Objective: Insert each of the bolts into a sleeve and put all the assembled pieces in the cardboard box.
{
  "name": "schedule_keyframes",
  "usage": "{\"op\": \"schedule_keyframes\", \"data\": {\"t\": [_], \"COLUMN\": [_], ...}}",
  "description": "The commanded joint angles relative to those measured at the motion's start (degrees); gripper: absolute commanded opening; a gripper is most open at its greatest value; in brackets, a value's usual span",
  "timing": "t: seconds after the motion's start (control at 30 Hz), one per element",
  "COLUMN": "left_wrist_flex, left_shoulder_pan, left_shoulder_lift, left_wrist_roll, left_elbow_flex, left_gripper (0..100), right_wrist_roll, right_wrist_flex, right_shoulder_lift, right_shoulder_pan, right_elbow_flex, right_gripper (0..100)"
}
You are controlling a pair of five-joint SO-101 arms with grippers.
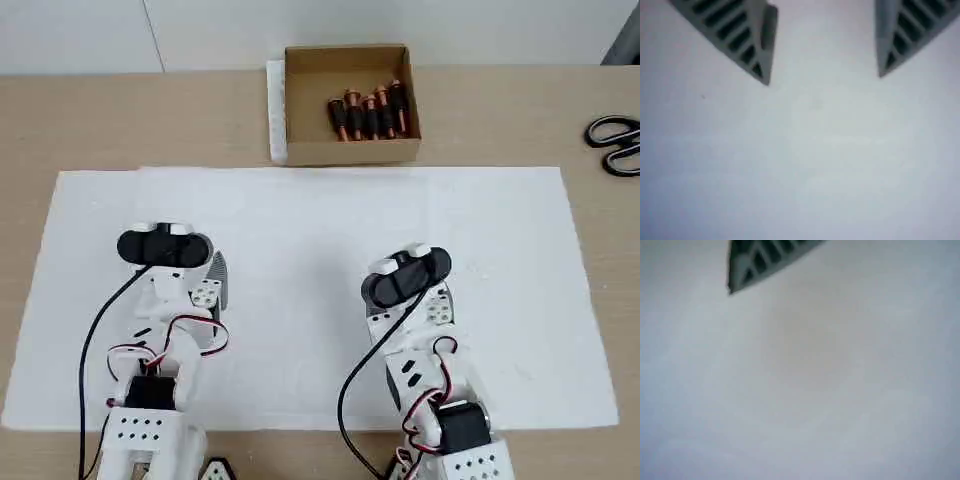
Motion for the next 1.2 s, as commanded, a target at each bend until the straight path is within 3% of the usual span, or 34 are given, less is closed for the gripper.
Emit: {"op": "schedule_keyframes", "data": {"t": [0.0,1.17], "left_wrist_flex": [-1.5,-1.4], "left_shoulder_pan": [0.3,0.3], "left_shoulder_lift": [-0.7,-0.7], "left_wrist_roll": [-0.1,0.0], "left_elbow_flex": [-0.2,-0.2], "left_gripper": [13,13], "right_wrist_roll": [0.1,0.2], "right_wrist_flex": [1.6,6.3], "right_shoulder_lift": [-0.6,-0.7], "right_shoulder_pan": [0.0,0.0], "right_elbow_flex": [0.5,0.5], "right_gripper": [26.4,26.4]}}
